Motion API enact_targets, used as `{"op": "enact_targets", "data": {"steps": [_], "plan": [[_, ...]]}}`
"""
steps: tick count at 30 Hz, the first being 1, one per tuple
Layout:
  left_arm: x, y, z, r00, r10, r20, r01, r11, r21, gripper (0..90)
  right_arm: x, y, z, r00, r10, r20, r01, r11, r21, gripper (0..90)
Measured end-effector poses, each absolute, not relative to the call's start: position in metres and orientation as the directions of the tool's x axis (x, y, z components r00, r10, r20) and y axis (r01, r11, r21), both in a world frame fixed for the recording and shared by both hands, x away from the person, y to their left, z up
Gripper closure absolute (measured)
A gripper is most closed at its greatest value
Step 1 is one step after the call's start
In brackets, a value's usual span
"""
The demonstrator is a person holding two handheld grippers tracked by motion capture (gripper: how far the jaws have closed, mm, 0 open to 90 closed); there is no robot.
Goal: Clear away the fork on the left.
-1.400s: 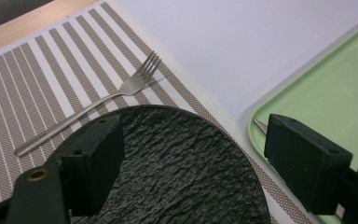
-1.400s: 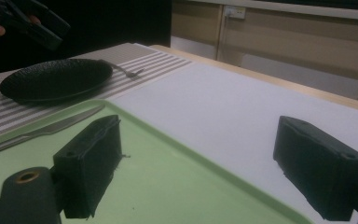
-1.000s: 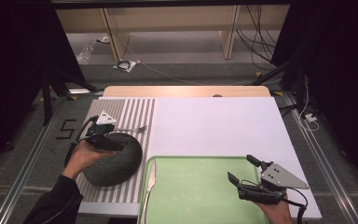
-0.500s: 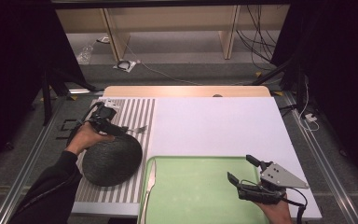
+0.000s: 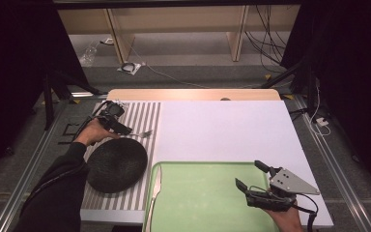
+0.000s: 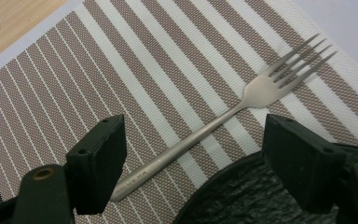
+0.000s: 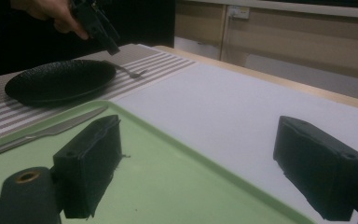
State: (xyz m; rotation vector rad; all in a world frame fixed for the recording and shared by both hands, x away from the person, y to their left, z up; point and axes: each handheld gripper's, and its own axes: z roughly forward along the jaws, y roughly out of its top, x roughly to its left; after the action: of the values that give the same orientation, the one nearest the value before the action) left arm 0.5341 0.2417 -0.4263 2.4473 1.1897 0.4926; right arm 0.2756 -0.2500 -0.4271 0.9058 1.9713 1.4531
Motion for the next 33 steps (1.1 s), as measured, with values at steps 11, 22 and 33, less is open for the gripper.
{"op": "enact_targets", "data": {"steps": [11, 22, 33], "plan": [[0.551, 0.244, -0.438, 0.605, 0.777, 0.174, 0.688, -0.62, 0.376, 24.6, 0.276, -0.25, -0.428, -0.643, 0.766, -0.017, 0.211, 0.199, 0.957, 16.0], [0.56, 0.238, -0.44, 0.663, 0.727, 0.176, 0.659, -0.679, 0.323, 28.5, 0.276, -0.25, -0.428, -0.645, 0.764, -0.017, 0.213, 0.201, 0.956, 16.0], [0.562, 0.231, -0.444, 0.714, 0.678, 0.175, 0.623, -0.729, 0.284, 35.3, 0.277, -0.25, -0.428, -0.646, 0.763, -0.015, 0.211, 0.198, 0.957, 16.0]]}}
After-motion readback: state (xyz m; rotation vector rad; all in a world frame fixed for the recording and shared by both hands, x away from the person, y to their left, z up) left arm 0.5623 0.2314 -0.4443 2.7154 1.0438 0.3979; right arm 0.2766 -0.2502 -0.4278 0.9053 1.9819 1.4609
